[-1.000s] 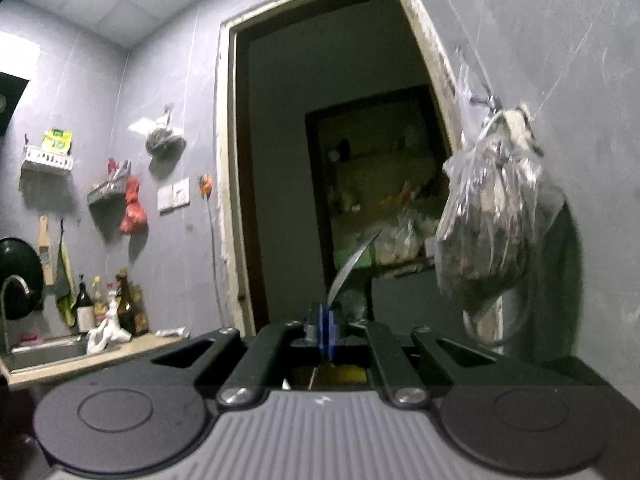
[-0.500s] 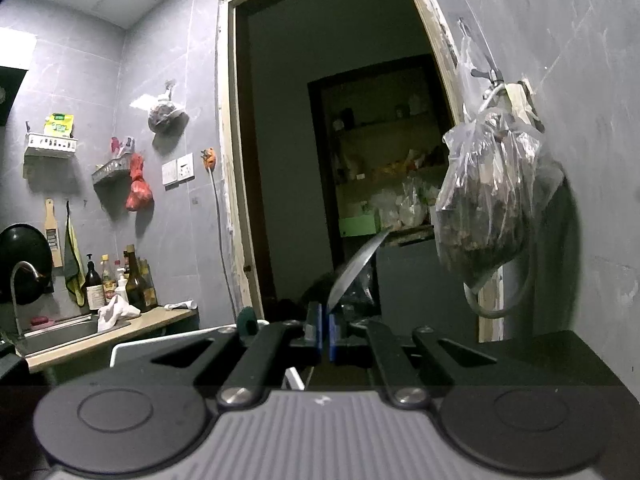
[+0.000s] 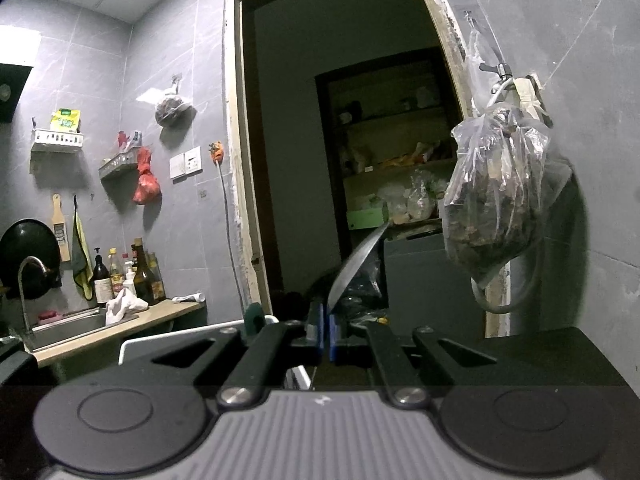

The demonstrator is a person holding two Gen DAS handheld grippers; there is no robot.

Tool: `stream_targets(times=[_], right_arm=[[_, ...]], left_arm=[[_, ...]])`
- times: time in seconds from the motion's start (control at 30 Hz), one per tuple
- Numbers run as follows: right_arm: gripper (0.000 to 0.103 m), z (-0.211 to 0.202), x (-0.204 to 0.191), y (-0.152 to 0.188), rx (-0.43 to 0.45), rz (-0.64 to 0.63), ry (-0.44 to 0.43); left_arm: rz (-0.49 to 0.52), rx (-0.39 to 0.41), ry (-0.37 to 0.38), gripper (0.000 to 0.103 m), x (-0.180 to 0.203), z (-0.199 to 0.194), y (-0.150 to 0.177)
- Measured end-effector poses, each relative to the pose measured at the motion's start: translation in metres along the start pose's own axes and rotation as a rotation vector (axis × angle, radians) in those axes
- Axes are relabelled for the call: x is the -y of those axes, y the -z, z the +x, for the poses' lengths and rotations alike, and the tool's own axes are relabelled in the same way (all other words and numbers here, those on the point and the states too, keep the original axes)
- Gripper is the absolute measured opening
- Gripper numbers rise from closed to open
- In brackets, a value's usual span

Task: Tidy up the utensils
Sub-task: 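Lower the spoon into the basket and open the right tool, then move the right tool back over the fork and spoons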

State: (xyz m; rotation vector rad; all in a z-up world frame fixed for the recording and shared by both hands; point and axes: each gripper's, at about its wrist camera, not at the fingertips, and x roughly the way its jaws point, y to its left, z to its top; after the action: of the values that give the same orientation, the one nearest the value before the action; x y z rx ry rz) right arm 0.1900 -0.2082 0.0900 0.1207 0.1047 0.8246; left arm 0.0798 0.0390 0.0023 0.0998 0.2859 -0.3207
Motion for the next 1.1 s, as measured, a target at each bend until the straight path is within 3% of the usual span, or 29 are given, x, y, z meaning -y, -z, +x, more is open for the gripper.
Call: stream_targets(times=[0.23, 0.37, 0.63, 0.67, 0.8, 0.9, 1.1], right_arm=[[0.007, -0.001, 0.0, 0.0, -0.002, 0.001, -0.017], [0.016, -0.004, 0.001, 0.001, -0.008, 0.007, -0.018], [0.053, -0.021, -0.007, -0.003, 0.047, -0.019, -0.025], [0.062, -0.023, -0.007, -0.005, 0.059, -0.018, -0.017], [0.095, -0.039, -0.004, -0.009, 0.11, -0.01, 0.054], [0.103, -0.052, 0.005, -0.008, 0.123, 0.018, 0.129], [0.103, -0.066, 0.028, 0.002, 0.08, 0.117, 0.331]], left_arm=[[0.0, 0.0, 0.0, 0.076, 0.0, 0.0, 0.0], [0.001, 0.0, 0.0, 0.076, 0.0, 0.0, 0.0], [-0.001, 0.0, 0.0, 0.076, 0.0, 0.0, 0.0], [-0.001, -0.001, 0.0, 0.076, 0.0, 0.001, 0.0], [-0.004, -0.001, 0.001, 0.076, 0.0, 0.0, 0.0], [-0.004, -0.002, 0.0, 0.076, 0.0, 0.001, -0.001], [-0.005, -0.002, 0.0, 0.076, 0.0, 0.001, -0.001]])
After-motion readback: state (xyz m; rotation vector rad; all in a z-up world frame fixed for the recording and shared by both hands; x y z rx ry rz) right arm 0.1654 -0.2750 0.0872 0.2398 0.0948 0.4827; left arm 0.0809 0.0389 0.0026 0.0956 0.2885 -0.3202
